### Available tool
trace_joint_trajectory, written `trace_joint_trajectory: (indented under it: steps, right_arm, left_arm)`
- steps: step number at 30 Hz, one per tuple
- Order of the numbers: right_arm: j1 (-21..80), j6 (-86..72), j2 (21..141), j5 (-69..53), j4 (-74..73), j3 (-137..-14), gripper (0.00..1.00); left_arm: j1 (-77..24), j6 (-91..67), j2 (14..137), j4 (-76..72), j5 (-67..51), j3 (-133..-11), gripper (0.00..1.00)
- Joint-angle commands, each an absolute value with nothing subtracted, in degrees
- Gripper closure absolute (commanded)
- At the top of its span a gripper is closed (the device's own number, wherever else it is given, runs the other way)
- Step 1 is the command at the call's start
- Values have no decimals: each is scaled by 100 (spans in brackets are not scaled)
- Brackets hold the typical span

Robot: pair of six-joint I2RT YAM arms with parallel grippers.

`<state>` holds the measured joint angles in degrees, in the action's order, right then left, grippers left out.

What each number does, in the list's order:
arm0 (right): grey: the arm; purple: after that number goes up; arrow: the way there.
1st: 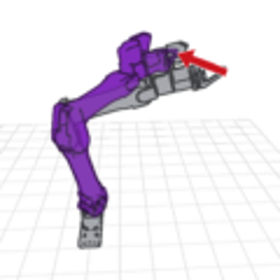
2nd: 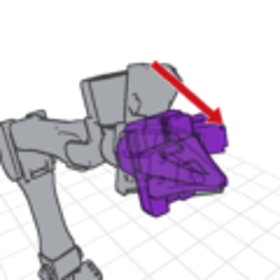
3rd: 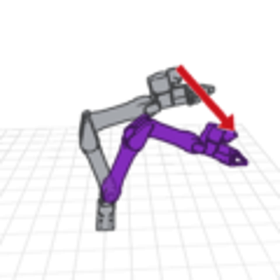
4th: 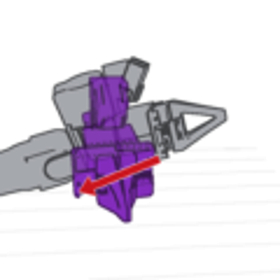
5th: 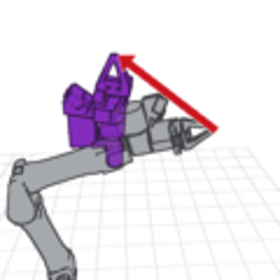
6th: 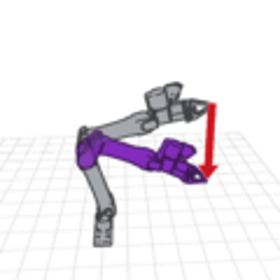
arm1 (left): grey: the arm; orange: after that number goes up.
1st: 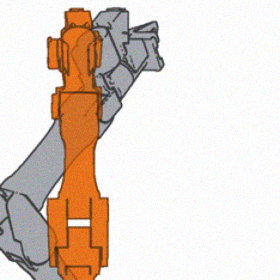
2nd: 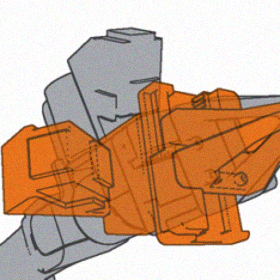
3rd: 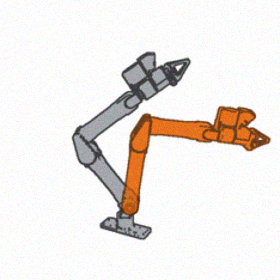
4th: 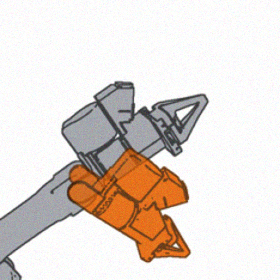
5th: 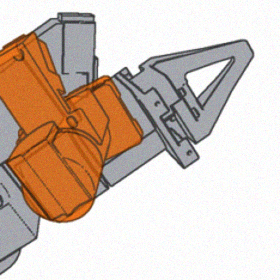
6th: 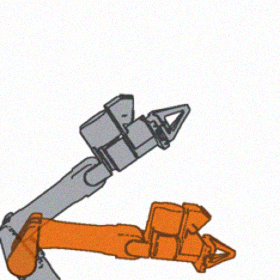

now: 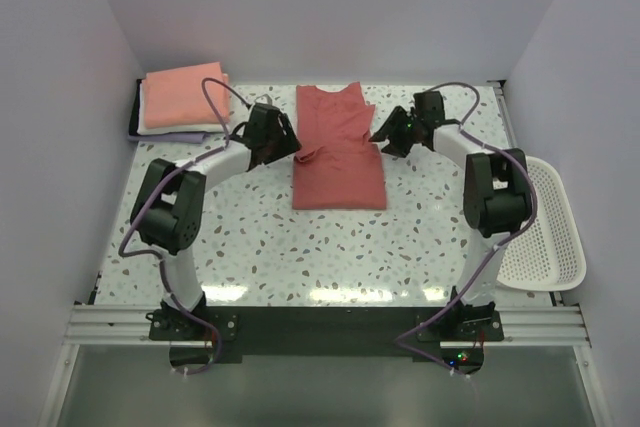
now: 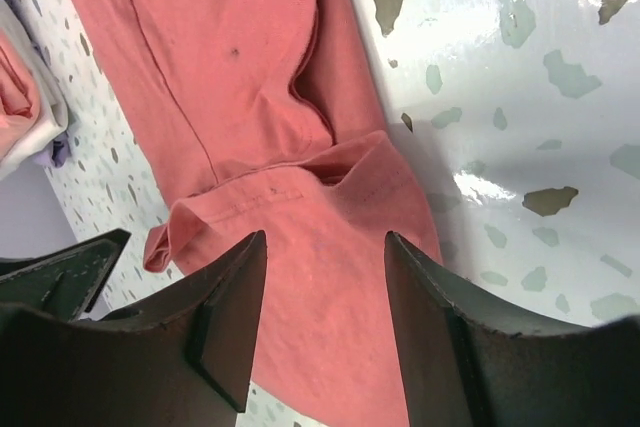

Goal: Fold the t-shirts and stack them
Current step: Fold the tshirt

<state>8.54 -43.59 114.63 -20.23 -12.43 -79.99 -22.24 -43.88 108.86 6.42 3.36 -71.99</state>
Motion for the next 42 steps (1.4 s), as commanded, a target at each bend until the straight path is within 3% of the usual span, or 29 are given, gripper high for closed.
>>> trace_joint_trajectory:
  steps: [1, 4, 11, 16, 42]
  right_arm:
    - [826, -4113, 10891, -1707, -1266, -7982, 46]
    - [870, -4087, 10521, -1696, -1055, -7631, 46]
    - [1159, -3911, 10099, -1661, -791, -7005, 52]
    - [1380, -3867, 10283, -1705, -809, -7075, 54]
    - [1503, -3586, 11179, -1635, -1265, -8050, 55]
  left_arm:
    - [-2197, -4394, 10258, 238, 168, -6988, 33]
    - [-2250, -4491, 10073, 97, 27, -6707, 39]
    - [-2697, -4482, 9931, 88, 35, -6443, 79]
    - [-2865, -4535, 10309, 167, 70, -6618, 99]
    - [-2400, -4192, 12172, 545, 115, -8464, 100]
